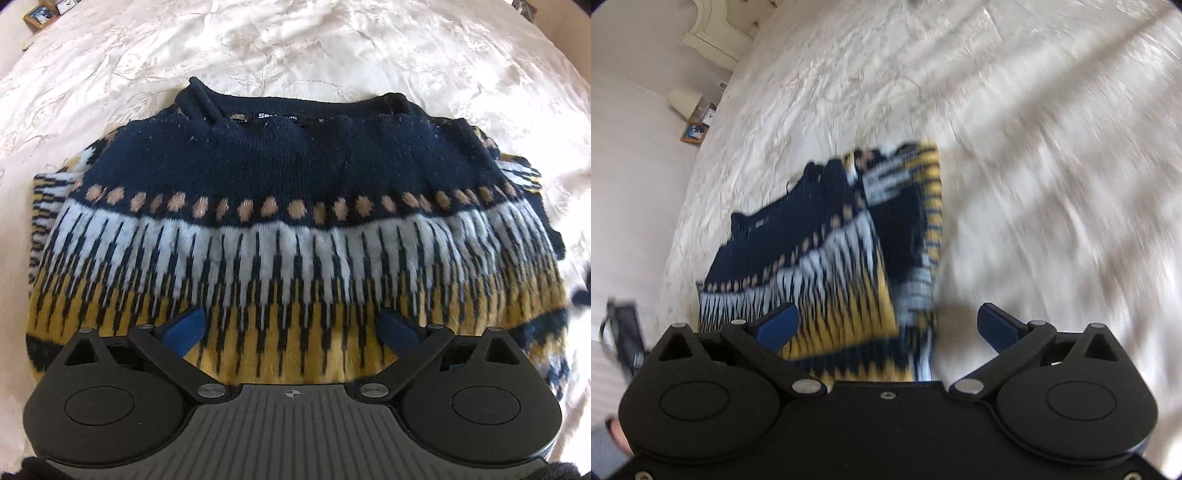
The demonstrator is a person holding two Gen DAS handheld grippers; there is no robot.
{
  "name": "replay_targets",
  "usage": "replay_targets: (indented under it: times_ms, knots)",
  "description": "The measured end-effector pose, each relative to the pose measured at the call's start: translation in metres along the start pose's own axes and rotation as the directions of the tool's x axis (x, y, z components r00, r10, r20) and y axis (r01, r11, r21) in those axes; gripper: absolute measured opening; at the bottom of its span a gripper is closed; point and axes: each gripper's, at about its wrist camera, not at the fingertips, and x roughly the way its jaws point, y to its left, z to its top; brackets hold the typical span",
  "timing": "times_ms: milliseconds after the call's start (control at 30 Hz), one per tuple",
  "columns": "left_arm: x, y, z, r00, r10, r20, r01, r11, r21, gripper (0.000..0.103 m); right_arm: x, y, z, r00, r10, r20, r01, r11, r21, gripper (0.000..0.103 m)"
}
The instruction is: Fold small clothes
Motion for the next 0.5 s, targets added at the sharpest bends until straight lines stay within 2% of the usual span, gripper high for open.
replay_targets:
  times_ms: [233,500]
  knots:
    - [-0.01,-0.007,-0.033,1.0,-0.007,-0.02,0.007,0.999,0.031,0.1,0.035,-0.006,0.029,0.999,0.026,-0.047,-0.026,1.0,0.011,0.103]
    - [0.005,-0.005,-0.042,0.998,-0.006,-0.059,0.007,1.0,0.019,0.101,0.063,-0.003,0.04,0.993,0.093,-0.073,-0.094,0.995,-0.02,0.103]
